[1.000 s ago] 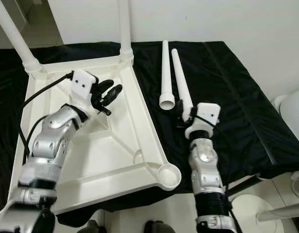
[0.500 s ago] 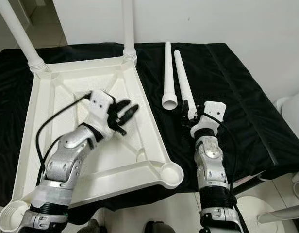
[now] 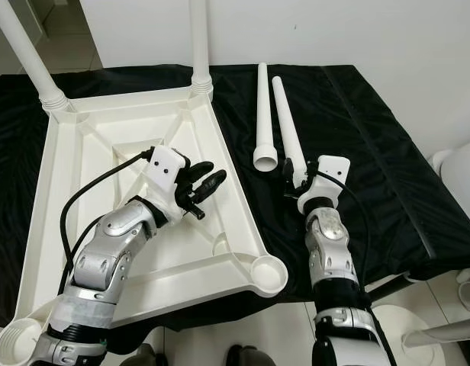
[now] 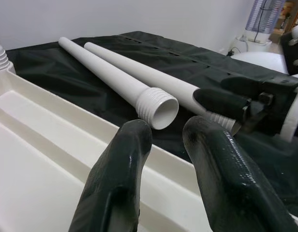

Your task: Building children table

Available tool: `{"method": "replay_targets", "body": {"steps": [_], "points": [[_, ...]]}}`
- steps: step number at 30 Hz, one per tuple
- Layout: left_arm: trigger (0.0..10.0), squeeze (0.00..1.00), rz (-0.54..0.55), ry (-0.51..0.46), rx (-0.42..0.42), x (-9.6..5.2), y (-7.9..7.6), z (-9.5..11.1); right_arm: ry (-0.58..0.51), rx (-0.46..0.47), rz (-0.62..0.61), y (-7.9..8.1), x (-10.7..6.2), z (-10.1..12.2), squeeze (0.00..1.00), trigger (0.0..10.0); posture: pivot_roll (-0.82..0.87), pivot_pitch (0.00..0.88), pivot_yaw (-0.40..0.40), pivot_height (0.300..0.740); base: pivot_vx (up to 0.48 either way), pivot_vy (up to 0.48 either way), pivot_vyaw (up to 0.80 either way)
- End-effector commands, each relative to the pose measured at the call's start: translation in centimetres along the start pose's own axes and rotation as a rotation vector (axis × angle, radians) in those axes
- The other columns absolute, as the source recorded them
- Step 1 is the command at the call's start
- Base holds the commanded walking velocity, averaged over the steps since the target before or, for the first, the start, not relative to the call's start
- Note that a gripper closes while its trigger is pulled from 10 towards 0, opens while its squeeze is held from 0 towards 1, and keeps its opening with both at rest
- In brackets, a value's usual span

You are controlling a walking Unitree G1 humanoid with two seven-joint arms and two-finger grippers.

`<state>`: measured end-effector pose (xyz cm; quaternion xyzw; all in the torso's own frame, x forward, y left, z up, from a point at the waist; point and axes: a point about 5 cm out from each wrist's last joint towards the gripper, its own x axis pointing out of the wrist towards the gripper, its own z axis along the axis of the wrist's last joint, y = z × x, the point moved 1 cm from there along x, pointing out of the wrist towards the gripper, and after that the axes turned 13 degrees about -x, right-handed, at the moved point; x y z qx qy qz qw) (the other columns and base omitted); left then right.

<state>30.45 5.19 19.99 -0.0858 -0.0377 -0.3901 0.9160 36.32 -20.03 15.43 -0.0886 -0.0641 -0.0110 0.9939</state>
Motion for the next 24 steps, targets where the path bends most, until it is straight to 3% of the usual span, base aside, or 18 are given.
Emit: {"method": "replay_targets", "body": {"steps": [1,7,18,19,20,21,23,24], "points": [[10.0,0.00,0.047,0.006,0.000,-0.1,0.0,-0.2,0.045,0.004,0.023,0.0,0.1,-0.8,0.00,10.0,0.02,0.186,-0.012,0.740,0.000,0.000,0.00],[10.0,0.00,0.087,-0.008,-0.005,-0.1,0.4,0.5,0.127,-0.032,0.077,0.3,0.7,-1.9,0.00,10.0,0.03,0.194,-0.019,0.740,0.000,0.000,0.00],[10.0,0.00,0.121,-0.028,-0.007,0.0,0.9,1.2,0.154,-0.038,0.147,1.4,0.7,-2.5,0.00,10.0,0.03,0.192,-0.025,0.740,0.000,0.000,0.00],[10.0,0.00,0.120,-0.030,-0.005,0.1,0.9,1.2,0.153,-0.035,0.151,1.6,0.6,-2.6,0.00,5.0,0.03,0.192,-0.025,0.740,0.000,0.000,0.00],[10.0,0.00,0.120,-0.032,-0.003,0.1,0.8,1.3,0.152,-0.033,0.155,1.8,0.6,-2.7,0.00,5.0,0.03,0.192,-0.025,0.740,0.000,0.000,0.00],[10.0,0.00,0.118,-0.034,-0.004,0.2,0.8,1.3,0.153,-0.030,0.160,1.9,0.5,-2.8,0.00,2.2,0.03,0.187,-0.024,0.740,0.000,0.000,0.00],[10.0,0.00,0.116,-0.036,-0.005,0.3,0.8,1.3,0.153,-0.028,0.162,2.0,0.5,-2.8,0.00,2.2,0.03,0.187,-0.024,0.740,0.000,0.000,0.00],[10.0,0.00,0.116,-0.038,-0.007,0.4,0.8,1.4,0.154,-0.026,0.163,2.1,0.5,-2.9,0.00,0.0,0.03,0.183,-0.023,0.740,0.000,0.000,0.00]]}}
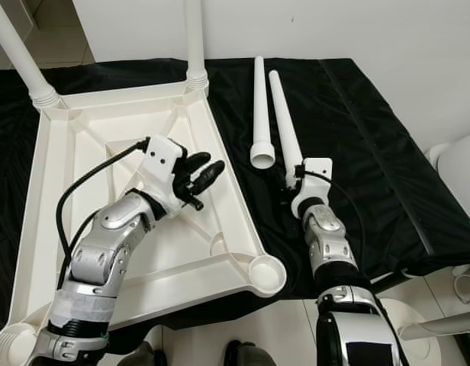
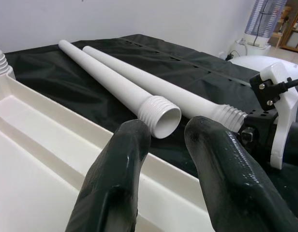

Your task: Building children table

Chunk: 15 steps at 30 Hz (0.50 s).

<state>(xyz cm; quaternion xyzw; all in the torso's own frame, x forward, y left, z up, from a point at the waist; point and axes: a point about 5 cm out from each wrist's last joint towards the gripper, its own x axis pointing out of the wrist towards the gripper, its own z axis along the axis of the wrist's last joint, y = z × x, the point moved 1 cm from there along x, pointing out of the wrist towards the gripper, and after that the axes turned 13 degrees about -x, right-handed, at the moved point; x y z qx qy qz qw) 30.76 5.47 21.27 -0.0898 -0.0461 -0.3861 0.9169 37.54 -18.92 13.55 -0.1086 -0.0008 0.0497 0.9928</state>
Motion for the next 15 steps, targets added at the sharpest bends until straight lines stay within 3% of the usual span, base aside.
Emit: {"method": "replay_targets", "body": {"steps": [1,9,10,11,12,15], "points": [[10.0,0.00,0.109,-0.021,-0.005,0.3,0.5,0.2,0.038,0.014,0.034,0.9,-0.3,-1.2,0.00,0.0,0.02,0.178,-0.022,0.740,0.000,0.000,0.00],[10.0,0.00,0.105,-0.028,0.002,0.6,0.6,0.3,0.039,0.024,0.045,1.2,-0.4,-1.4,0.00,0.0,0.02,0.168,-0.021,0.740,0.000,0.000,0.00],[10.0,0.00,0.103,-0.031,0.002,0.7,0.6,0.3,0.030,0.015,0.029,1.2,-0.4,-1.3,0.00,1.4,0.01,0.157,-0.021,0.740,0.000,0.000,0.00],[10.0,0.00,0.102,-0.034,0.004,0.8,0.6,0.4,0.020,0.000,0.010,1.1,-0.5,-1.3,0.00,1.4,0.02,0.148,-0.020,0.740,0.000,0.000,0.00],[10.0,0.00,0.105,-0.047,0.009,0.9,0.6,0.6,-0.019,-0.017,-0.022,1.0,-0.6,-0.8,0.00,10.0,0.01,0.145,-0.020,0.740,0.000,0.000,0.00],[10.0,0.00,0.109,-0.065,0.019,1.1,0.6,0.8,-0.110,-0.080,-0.083,0.7,-1.0,0.3,0.00,10.0,0.01,0.139,-0.019,0.740,0.000,0.000,0.00]]}}
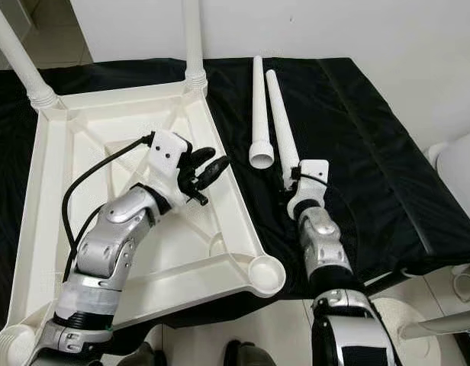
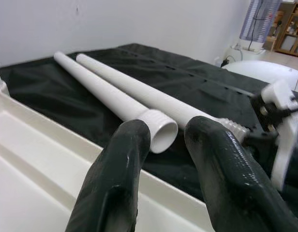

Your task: Building children table

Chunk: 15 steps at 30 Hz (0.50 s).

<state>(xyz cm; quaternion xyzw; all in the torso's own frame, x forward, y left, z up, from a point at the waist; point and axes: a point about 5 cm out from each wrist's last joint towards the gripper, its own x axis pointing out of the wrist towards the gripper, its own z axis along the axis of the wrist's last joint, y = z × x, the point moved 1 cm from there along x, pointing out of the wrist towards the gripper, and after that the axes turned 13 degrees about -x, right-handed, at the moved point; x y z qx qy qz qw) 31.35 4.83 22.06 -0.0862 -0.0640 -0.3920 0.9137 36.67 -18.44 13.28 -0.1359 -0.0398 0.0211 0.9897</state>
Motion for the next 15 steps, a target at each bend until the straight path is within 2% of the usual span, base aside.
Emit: {"method": "replay_targets", "body": {"steps": [1,5,9,15], "points": [[10.0,0.00,0.121,-0.031,0.001,0.2,0.7,0.2,-0.078,-0.041,-0.073,-0.2,-0.4,0.9,0.00,10.0,0.01,0.132,-0.017,0.740,0.000,0.000,0.00],[10.0,0.00,0.124,-0.014,-0.013,0.3,0.9,0.1,-0.115,-0.061,-0.133,-0.5,-0.8,1.4,0.00,10.0,0.01,0.120,-0.015,0.740,0.000,0.000,0.00],[10.0,0.00,0.099,0.011,-0.045,0.3,1.4,0.0,-0.261,0.073,-0.156,-0.2,-2.6,2.7,0.00,10.0,0.01,0.096,-0.009,0.740,0.000,0.000,0.00],[10.0,0.00,0.078,0.000,-0.047,0.3,1.6,0.2,-0.322,0.071,-0.178,0.2,-3.8,3.2,0.00,10.0,0.01,0.093,0.000,0.740,0.000,0.000,0.00]]}}
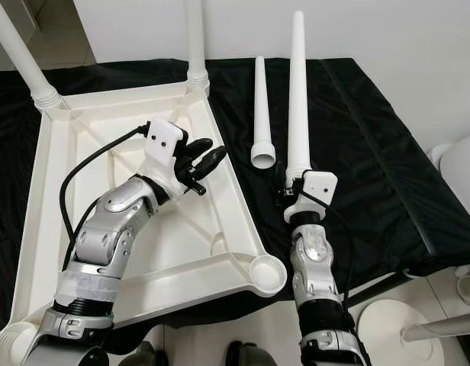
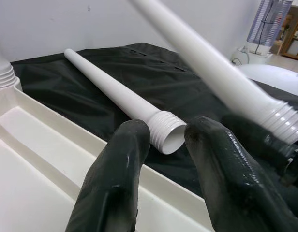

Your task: Building children table

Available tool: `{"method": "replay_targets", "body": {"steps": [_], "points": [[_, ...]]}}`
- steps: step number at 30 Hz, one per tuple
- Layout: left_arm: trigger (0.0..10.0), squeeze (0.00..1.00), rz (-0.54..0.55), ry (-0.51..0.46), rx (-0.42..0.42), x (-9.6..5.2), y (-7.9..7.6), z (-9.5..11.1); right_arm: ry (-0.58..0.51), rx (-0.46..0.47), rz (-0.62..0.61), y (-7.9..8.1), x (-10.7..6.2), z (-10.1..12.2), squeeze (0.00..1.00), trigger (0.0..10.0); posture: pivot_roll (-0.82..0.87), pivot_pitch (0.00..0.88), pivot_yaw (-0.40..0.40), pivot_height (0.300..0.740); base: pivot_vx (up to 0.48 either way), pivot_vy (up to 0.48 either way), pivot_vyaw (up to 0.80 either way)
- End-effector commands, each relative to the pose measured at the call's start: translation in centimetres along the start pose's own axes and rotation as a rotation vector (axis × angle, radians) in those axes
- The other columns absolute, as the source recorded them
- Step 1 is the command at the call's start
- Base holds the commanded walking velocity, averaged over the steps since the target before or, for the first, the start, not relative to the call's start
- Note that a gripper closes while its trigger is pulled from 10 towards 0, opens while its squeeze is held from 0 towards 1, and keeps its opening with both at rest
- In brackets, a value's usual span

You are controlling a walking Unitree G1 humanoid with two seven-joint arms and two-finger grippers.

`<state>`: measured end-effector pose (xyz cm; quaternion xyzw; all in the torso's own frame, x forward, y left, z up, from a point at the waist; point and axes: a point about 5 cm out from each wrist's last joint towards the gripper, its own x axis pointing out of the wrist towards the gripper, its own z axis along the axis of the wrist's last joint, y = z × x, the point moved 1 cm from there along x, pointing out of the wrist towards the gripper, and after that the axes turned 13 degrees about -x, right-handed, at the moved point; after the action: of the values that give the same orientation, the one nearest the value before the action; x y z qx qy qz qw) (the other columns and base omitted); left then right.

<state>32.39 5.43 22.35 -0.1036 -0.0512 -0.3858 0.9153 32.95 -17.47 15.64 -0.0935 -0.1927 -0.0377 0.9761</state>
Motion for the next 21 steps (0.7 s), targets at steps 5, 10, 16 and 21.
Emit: {"method": "replay_targets", "body": {"steps": [5,10,16,21], "points": [[10.0,1.00,-0.031,-0.019,-0.131,0.1,0.6,0.7,-0.125,-0.068,-0.002,0.1,-1.3,2.0,0.00,10.0,0.00,0.085,0.022,0.740,0.000,0.000,0.00],[10.0,1.00,-0.063,-0.029,-0.187,0.2,1.0,1.4,-0.148,-0.078,0.021,0.2,-1.6,2.5,0.00,10.0,-0.01,0.082,0.030,0.740,0.000,0.000,0.00],[10.0,0.00,-0.187,0.014,-0.396,0.8,1.7,3.1,-0.218,-0.106,0.148,2.2,-2.2,3.9,0.00,10.0,-0.02,0.077,0.037,0.740,0.000,0.000,0.00],[10.0,0.00,-0.248,0.055,-0.513,1.3,1.4,3.5,-0.273,-0.155,0.188,3.0,-2.1,4.9,0.00,10.0,-0.02,0.071,0.032,0.740,0.000,0.000,0.00]]}}
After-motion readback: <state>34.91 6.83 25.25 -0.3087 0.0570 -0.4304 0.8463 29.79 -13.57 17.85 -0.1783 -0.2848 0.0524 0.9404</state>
